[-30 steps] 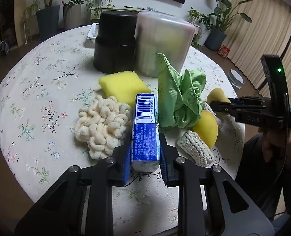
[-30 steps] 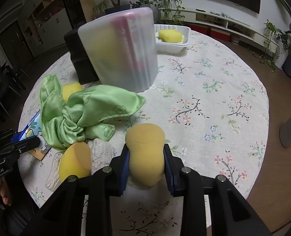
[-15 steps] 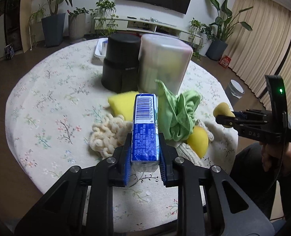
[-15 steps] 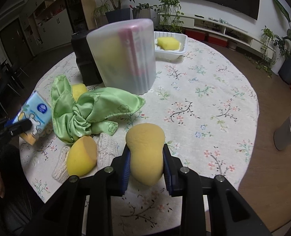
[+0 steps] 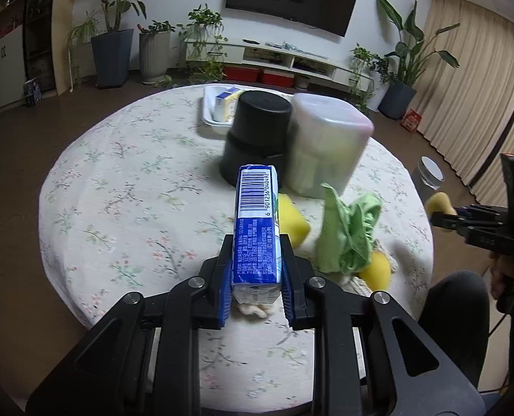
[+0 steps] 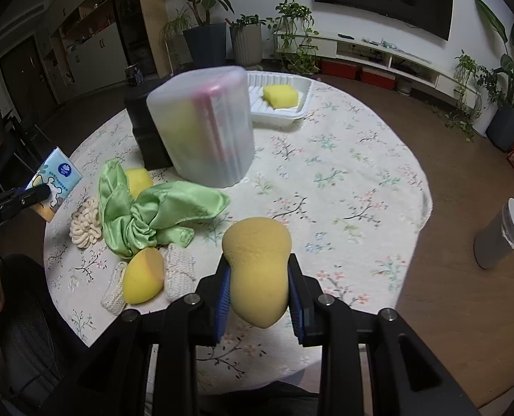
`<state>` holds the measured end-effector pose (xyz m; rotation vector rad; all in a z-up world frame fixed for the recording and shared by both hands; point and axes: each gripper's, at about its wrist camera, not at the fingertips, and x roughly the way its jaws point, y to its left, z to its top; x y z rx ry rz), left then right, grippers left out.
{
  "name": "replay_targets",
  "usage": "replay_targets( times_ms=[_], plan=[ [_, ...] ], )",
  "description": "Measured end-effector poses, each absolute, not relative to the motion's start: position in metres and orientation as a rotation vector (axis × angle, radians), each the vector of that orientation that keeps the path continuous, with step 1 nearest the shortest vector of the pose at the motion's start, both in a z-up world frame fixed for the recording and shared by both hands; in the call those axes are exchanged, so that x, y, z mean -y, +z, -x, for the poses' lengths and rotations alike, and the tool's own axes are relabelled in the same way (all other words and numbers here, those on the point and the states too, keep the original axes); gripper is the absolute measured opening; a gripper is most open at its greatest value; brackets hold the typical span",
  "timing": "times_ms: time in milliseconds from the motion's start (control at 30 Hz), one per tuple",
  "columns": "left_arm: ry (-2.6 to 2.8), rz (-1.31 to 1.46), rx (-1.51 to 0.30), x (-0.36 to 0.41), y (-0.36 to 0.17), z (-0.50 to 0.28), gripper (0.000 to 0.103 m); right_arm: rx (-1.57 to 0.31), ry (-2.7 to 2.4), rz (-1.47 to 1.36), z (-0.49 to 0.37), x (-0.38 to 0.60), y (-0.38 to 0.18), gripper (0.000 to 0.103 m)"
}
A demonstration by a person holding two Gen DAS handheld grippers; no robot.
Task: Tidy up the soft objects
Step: 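Carry both items to the white tray and release them inside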
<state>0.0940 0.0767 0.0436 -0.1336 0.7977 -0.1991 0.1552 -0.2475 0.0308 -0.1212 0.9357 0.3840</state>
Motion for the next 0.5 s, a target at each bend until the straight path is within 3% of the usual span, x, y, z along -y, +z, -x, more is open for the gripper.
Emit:
replay_targets(
  times_ms=[500],
  plan=[
    [-0.155,0.093,-0.758,-0.117,0.072,-0.139,0.021,-0.889,0.319,0.14,-0.189,0.277,0.068,0.032]
  ],
)
